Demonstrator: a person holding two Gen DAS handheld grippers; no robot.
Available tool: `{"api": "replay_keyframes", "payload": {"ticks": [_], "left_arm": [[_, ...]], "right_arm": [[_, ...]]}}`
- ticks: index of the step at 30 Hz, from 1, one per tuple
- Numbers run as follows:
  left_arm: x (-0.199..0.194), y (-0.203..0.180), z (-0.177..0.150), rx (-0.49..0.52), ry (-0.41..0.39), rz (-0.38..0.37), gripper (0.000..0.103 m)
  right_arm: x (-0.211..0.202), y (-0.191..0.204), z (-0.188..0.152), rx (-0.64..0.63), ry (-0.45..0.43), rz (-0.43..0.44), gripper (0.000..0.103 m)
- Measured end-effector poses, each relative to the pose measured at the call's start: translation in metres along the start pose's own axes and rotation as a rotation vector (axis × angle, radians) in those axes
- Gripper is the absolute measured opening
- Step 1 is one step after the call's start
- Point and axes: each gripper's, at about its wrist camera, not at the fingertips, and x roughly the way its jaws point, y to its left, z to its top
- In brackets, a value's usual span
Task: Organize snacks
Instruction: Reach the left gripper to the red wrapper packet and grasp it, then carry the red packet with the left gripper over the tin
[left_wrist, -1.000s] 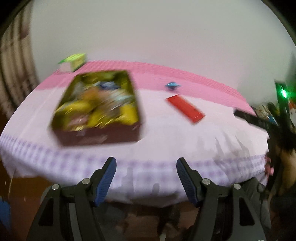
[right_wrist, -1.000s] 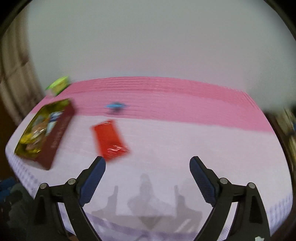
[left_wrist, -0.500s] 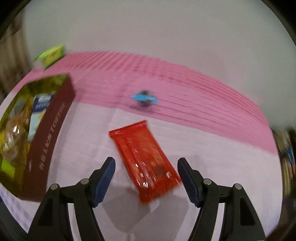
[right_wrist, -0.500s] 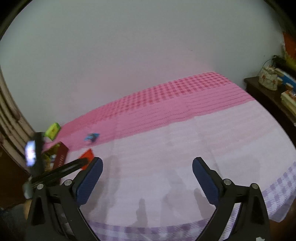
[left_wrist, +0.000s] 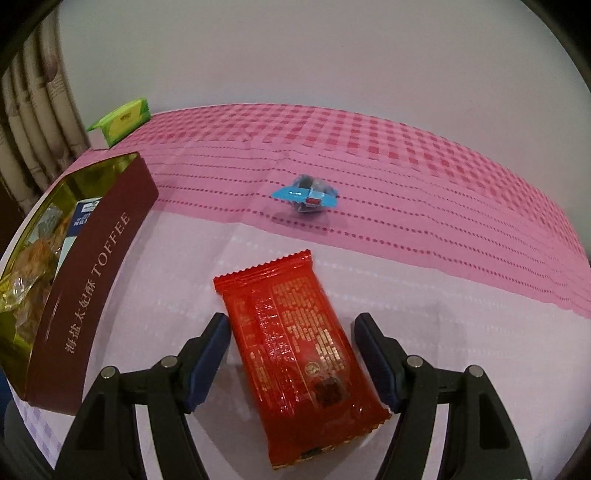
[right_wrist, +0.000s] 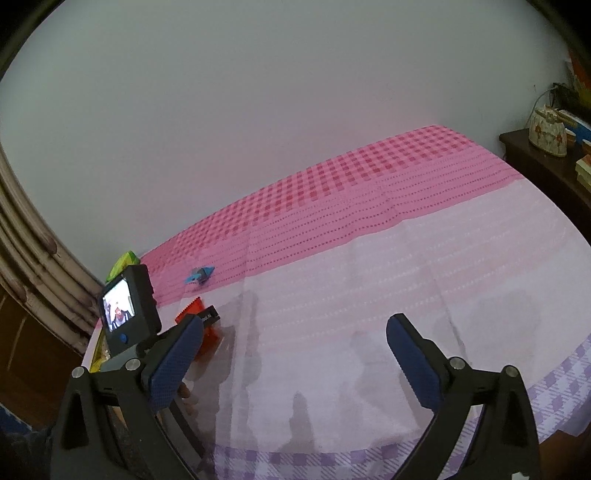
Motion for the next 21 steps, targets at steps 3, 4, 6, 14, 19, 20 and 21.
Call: {"api": "replay_keyframes", "payload": {"ticks": [3,4,6,14,19,20,21], "left_arm": [[-0.006,-0.010,0.002,0.097,0.005,-0.030,0.049],[-0.008,-0.011,0.003,0.114,0.006,-0.043,0.048],[-0.013,-0.011,0.002,0.140,0.008,-0.084,0.048],[-0.065,-0.007,0.003,0.239,-0.069,-0.186,0.048],[-0.102,0.007,0.008,0.258,-0.110,-0.221,0.048],[-0.107,0.007,0.012,0.257,-0.114,-0.226,0.048],[-0.113,0.010,0.014,0.255,-0.119,-0.232,0.048]], "right_arm": [[-0.001,0.003,-0.001,-0.010,-0.003,-0.007,0.099],[-0.002,0.003,-0.001,-0.013,-0.007,-0.010,0.099],[-0.003,0.005,0.000,-0.023,-0.011,-0.015,0.099],[-0.005,0.007,-0.001,-0.030,-0.018,-0.025,0.099],[-0.006,0.008,-0.001,-0.035,-0.018,-0.025,0.099],[-0.007,0.008,-0.001,-0.036,-0.019,-0.026,0.099],[-0.006,0.009,-0.001,-0.038,-0.019,-0.025,0.099]]}}
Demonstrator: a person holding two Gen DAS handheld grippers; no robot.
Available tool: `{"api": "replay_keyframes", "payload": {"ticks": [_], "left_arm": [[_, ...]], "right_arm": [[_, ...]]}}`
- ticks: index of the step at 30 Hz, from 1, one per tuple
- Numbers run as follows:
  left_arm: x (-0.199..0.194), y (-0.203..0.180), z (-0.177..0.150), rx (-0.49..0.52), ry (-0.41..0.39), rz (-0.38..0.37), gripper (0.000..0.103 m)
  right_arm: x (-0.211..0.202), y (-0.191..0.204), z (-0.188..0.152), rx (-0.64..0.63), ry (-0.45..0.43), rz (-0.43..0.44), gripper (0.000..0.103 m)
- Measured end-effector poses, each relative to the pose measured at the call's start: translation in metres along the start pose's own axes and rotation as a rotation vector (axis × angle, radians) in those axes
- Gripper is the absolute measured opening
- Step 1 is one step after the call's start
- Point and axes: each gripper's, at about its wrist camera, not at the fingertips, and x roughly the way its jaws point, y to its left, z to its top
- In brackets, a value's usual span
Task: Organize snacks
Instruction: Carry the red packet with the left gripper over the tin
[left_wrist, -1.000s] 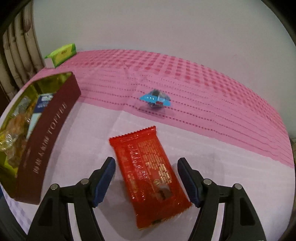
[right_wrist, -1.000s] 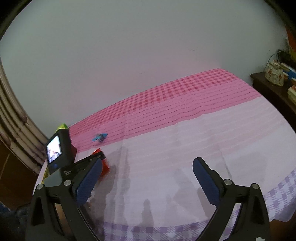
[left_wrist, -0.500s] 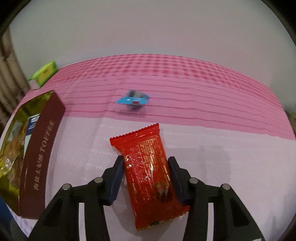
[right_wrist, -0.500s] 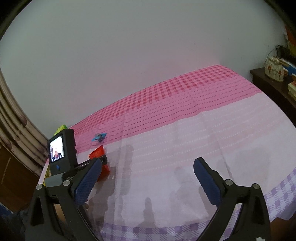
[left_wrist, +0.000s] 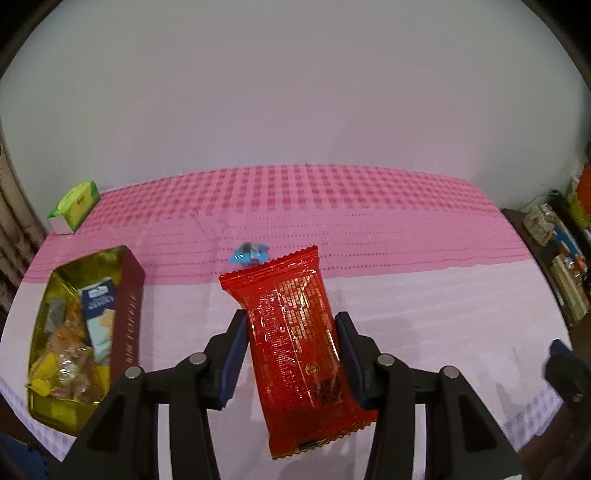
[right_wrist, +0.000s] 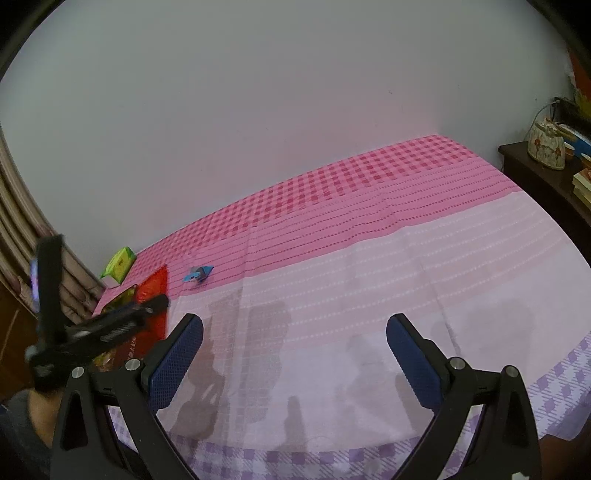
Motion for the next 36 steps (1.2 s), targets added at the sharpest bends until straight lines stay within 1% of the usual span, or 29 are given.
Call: {"api": "replay_keyframes", "payload": {"ticks": [7,14,20,24,29,36], "left_arm": [[-0.044,0.021,0.011,0.012,-0.064,0.011,0.048],[-0.081,0.074,0.025,-0.019,-0.120,0.072,0.048],[-0.100,0.121,0.026,-0.068,-0.137,0.131,0.048],[-0.105,0.151,0.022,-0.093,-0.134,0.172,0.048],[-0.102,0.185,0.016,-0.114,-0.112,0.217,0.048],[-0.093,0.219,0.007,-0.164,-0.092,0.243,0.048]], "right_arm": [[-0.002,0.001,0.001,0.000,-0.004,0.000,0.099],[-0.005,0.004,0.000,-0.006,-0.005,0.010,0.099],[-0.007,0.006,-0.001,-0.015,0.000,0.010,0.099],[-0.006,0.009,-0.002,-0.023,0.001,0.005,0.100],[-0.002,0.013,-0.006,-0.040,0.014,-0.002,0.100],[0.008,0.019,-0.014,-0.075,0.040,-0.018,0.100]]}}
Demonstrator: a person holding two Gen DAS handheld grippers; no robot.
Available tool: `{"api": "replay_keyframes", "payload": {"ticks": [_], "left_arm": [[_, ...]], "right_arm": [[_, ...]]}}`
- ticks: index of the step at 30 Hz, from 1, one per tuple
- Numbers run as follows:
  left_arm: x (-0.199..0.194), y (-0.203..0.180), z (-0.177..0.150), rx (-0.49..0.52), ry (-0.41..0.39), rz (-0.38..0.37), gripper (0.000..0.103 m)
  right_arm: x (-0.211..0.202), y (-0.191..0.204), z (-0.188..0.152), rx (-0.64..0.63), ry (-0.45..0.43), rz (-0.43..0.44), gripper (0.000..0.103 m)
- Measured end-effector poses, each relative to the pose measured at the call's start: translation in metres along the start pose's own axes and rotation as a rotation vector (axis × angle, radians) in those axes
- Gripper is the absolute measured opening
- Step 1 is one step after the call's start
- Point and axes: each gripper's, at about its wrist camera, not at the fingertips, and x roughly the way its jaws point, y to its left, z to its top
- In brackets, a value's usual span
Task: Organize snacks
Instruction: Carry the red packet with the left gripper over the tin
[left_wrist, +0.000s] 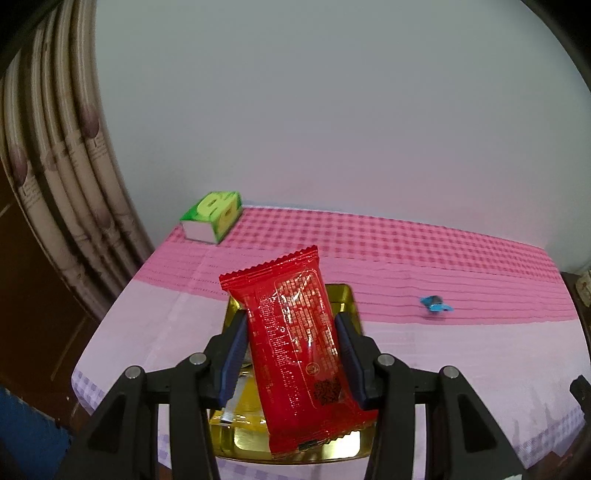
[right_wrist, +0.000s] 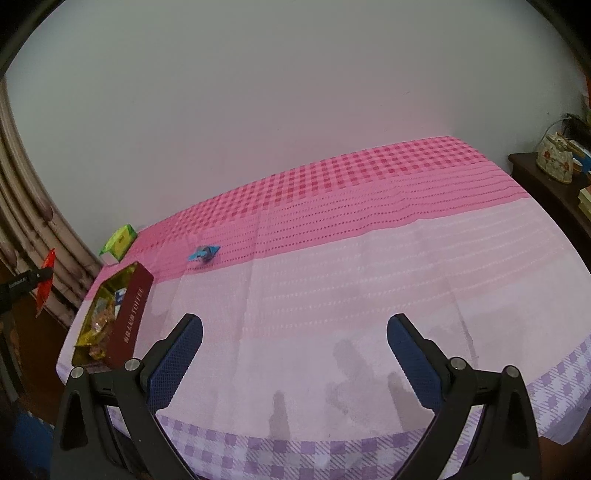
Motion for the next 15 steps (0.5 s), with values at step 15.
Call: {"api": "replay_keyframes", "payload": {"ticks": [15], "left_arm": [[0.074,0.023,-0.004,-0.028,0.096,0.056,0.048]], "right_arm": [[0.026,0.004,-0.014,-0.035,0.072,-0.027,0.100]]}}
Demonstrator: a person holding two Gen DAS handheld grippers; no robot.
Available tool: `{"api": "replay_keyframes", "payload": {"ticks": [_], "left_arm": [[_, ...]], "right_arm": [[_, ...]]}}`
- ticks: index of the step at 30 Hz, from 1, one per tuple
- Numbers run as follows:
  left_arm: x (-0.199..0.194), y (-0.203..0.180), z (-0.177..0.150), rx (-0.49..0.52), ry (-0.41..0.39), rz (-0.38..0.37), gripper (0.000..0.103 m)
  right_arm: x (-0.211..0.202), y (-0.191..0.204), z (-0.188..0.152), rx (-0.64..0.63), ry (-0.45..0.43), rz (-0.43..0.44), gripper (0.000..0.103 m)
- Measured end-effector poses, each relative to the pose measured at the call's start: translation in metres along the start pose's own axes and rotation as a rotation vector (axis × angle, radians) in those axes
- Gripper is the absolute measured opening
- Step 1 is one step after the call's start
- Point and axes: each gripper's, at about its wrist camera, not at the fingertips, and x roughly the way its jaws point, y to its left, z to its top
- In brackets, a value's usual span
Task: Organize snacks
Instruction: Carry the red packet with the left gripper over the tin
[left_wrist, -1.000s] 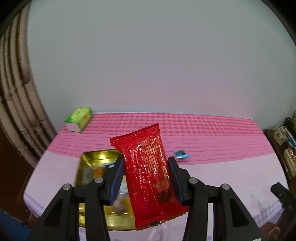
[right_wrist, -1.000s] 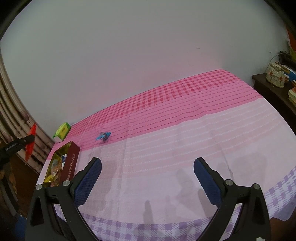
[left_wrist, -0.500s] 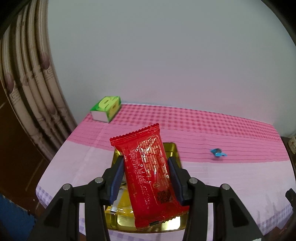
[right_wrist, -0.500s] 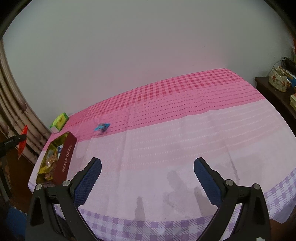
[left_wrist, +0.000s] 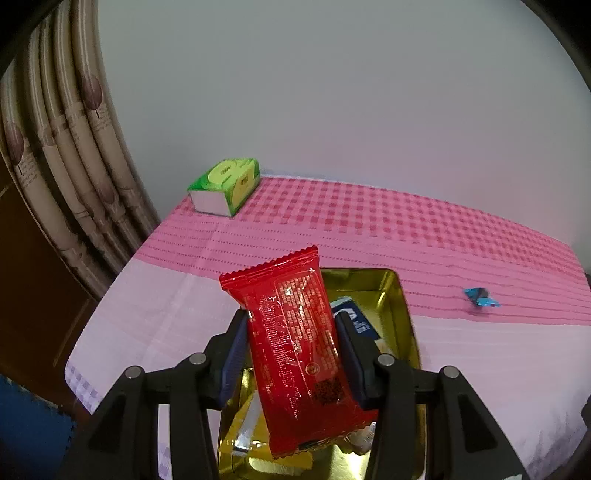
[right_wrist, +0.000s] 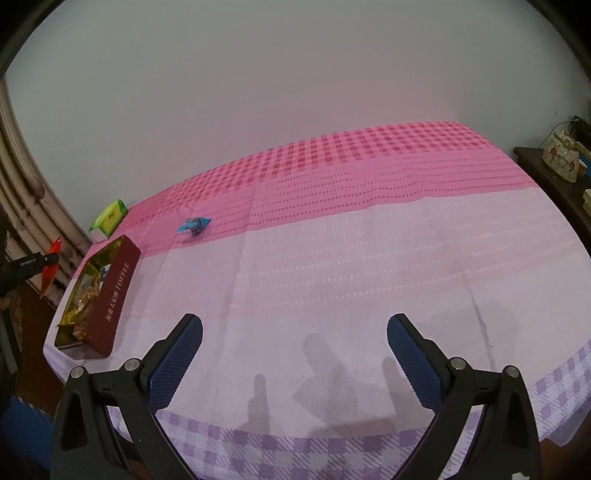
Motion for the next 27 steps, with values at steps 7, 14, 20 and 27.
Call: {"api": "replay_keyframes", "payload": {"ticks": [7,14,20,27], "left_arm": [[0.031,0.003,-0.002,-0.002,0.054,0.021,0.048],[0.061,-0.006,-0.002,0.007,0.104,0.027,0.048],[0.083,-0.016,0.001,0.014,0.139,0.033,0.048],[0.100,-0.021,0.002,0.012,0.173,0.044,0.048]], "right_arm": [[0.009,0.001,-0.003,-0.011,0.025,-0.004,0.100],[0.020,0.002,-0.007,-0.015,0.054,-0.009,0.100],[0.026,0.000,-0.009,-0.017,0.074,-0.009,0.100],[0.027,-0.005,-0.008,-0.001,0.077,-0.006,0.100]]}}
